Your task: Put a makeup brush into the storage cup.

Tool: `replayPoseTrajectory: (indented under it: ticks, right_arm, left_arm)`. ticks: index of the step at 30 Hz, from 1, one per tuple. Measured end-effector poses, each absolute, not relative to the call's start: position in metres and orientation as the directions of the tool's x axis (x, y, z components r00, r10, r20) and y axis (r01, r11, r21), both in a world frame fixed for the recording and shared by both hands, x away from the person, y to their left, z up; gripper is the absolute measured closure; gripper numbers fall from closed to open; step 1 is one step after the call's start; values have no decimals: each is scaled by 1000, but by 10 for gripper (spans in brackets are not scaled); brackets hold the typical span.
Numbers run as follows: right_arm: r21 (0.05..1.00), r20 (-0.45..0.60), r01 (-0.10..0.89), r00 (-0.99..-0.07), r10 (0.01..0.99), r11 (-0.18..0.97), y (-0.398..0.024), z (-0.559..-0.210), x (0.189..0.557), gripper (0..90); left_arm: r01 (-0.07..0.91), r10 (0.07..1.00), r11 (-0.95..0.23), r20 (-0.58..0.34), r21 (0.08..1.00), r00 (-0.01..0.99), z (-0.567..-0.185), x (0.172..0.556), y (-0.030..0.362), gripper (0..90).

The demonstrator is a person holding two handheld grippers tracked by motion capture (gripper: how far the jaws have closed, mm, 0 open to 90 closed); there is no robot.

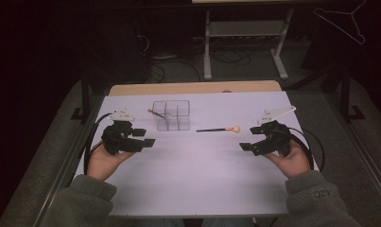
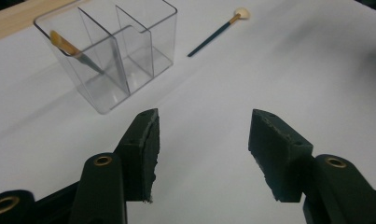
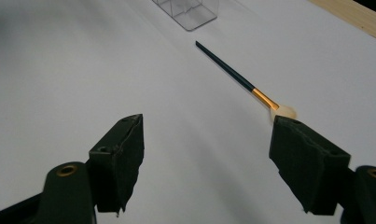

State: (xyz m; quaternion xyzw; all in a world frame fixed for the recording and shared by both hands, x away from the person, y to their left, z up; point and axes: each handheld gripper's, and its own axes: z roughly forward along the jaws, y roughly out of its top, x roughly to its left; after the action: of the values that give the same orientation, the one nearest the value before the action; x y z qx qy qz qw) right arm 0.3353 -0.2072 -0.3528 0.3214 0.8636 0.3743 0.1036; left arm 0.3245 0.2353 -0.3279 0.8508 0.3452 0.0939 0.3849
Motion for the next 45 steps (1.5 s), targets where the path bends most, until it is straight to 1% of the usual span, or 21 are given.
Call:
replayPoseTrajectory:
  ticks: [9, 12, 22, 30, 35, 38, 40, 43, 44, 45]
  right_arm:
    - [702, 52, 473, -780, 623, 533, -205, -345, 352, 250]
    - [697, 42, 466, -785, 618, 544, -203, -341, 360, 248]
    - [679, 16, 439, -810, 586, 588, -183, -336, 395, 257]
    - [664, -11, 407, -833, 553, 627, -167, -339, 420, 273]
    - [646, -28, 390, -847, 531, 656, -159, -349, 434, 293]
    - [607, -25, 398, -856, 517, 688, -154, -367, 446, 309]
    - [585, -47, 385, -863, 503, 714, -151, -376, 451, 321]
    - [557, -41, 390, -869, 493, 733, -146, -388, 455, 361]
    - [557, -41, 390, -869, 493, 733, -146, -388, 455, 361]
    - [540, -55, 379, -875, 481, 751, -144, -396, 459, 381]
  left_arm:
    - [493, 645, -481, -88, 725, 759, -334, 314, 226, 397]
    - [498, 640, -486, -96, 718, 762, -339, 313, 224, 385]
    - [502, 628, -491, -110, 712, 770, -354, 306, 221, 377]
    - [486, 619, -500, -96, 716, 779, -353, 301, 221, 374]
    - [482, 613, -503, -98, 717, 784, -354, 300, 220, 369]
    - [474, 609, -505, -92, 721, 788, -354, 300, 219, 366]
    - [478, 610, -494, -103, 726, 786, -355, 299, 219, 366]
    - [471, 606, -499, -95, 728, 790, -355, 299, 219, 366]
    - [471, 604, -502, -96, 725, 791, -356, 299, 220, 366]
    - [471, 603, -505, -95, 723, 792, -356, 300, 221, 365]
